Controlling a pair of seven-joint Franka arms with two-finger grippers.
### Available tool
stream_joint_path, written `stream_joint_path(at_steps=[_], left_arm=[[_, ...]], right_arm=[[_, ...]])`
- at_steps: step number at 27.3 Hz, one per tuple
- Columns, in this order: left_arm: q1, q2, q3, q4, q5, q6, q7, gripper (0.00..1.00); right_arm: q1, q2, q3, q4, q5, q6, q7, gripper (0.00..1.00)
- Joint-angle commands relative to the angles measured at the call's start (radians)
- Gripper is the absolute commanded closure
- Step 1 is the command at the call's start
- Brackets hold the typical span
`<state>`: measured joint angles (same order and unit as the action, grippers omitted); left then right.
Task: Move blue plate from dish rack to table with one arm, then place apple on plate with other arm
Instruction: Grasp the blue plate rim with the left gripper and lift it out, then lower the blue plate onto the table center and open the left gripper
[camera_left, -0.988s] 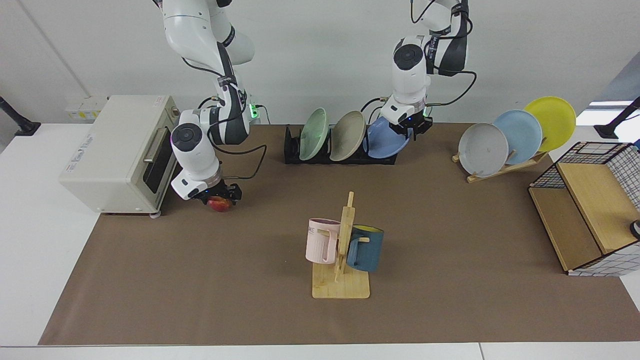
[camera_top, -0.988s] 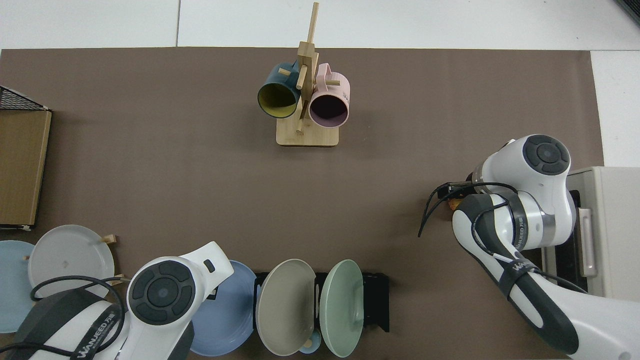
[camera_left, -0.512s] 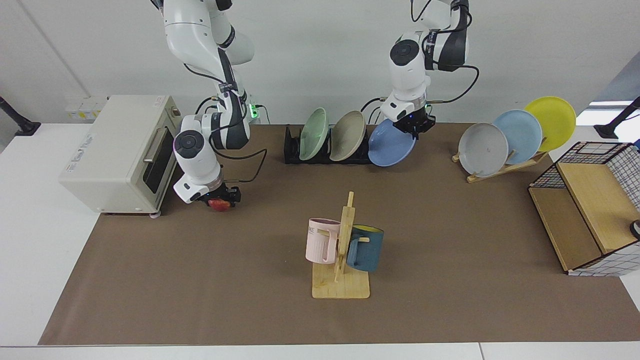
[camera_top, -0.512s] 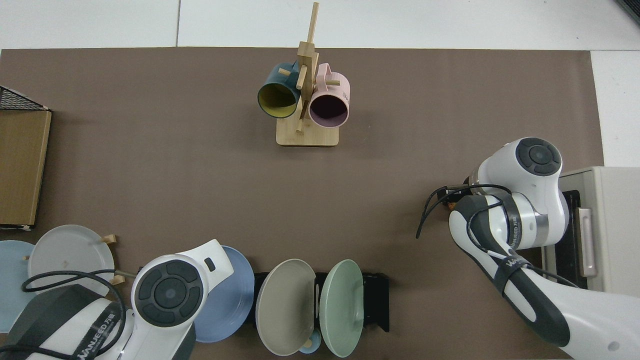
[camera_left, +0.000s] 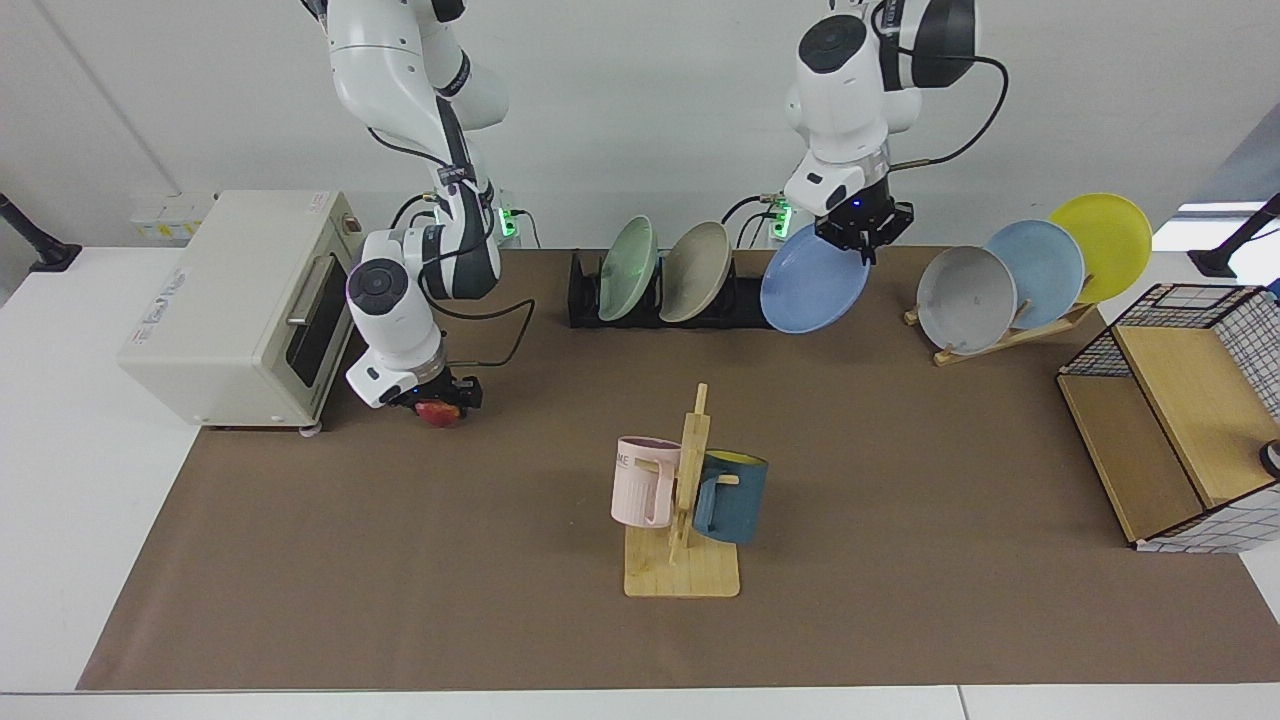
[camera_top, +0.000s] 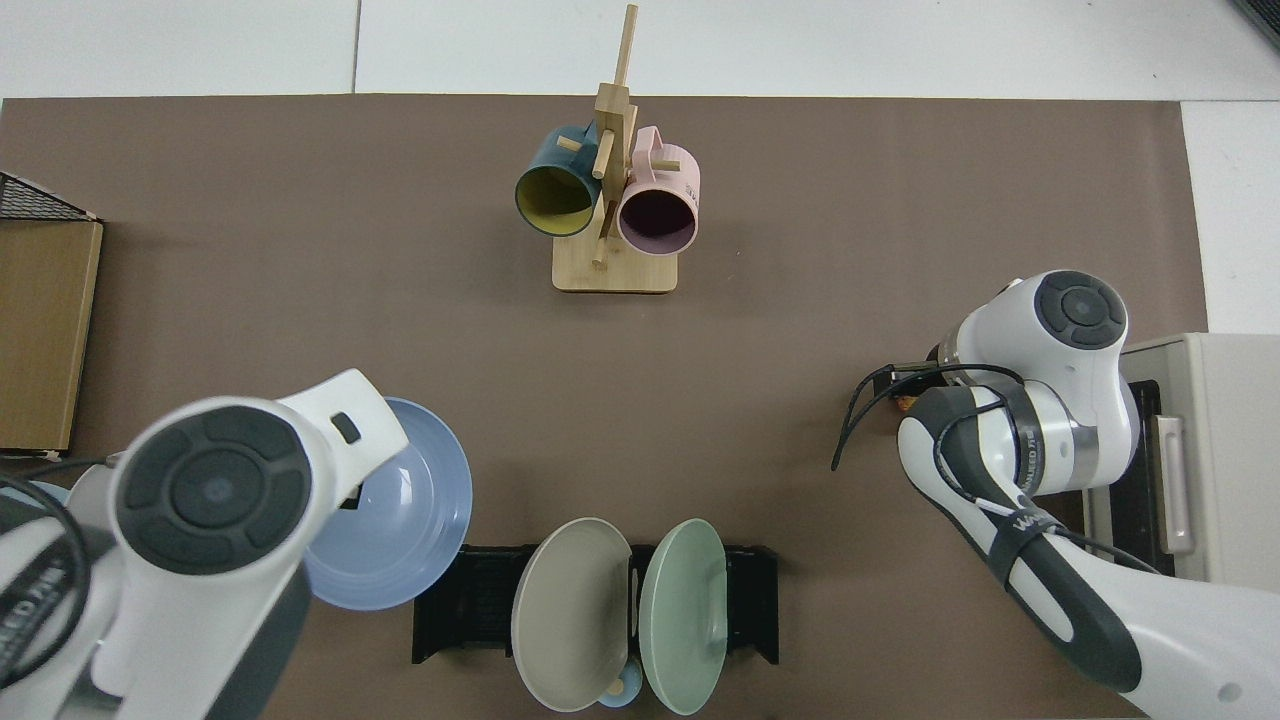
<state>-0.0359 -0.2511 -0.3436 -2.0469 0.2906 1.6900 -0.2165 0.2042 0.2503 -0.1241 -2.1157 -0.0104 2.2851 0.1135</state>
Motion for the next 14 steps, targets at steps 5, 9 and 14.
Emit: stream_joint_path(at_steps=[5, 9, 14], left_arm=[[0.051, 0.19, 0.086, 0.217, -0.209, 0.035, -0.201, 1.0], [0.077, 0.208, 0.104, 0.177, -0.367, 0.137, -0.205, 1.0], [0.064, 0.236, 0.104, 0.12, -0.459, 0.264, -0.205, 1.0]], right_arm=[[0.0, -0.006, 0.003, 0.08, -0.002, -0.041, 0.015, 1.0], [-0.005, -0.032, 0.001, 0.131, -0.002, -0.12, 0.014, 1.0], [-0.009, -0.071, 0.001, 0.184, 0.0, -0.211, 0.015, 1.0]])
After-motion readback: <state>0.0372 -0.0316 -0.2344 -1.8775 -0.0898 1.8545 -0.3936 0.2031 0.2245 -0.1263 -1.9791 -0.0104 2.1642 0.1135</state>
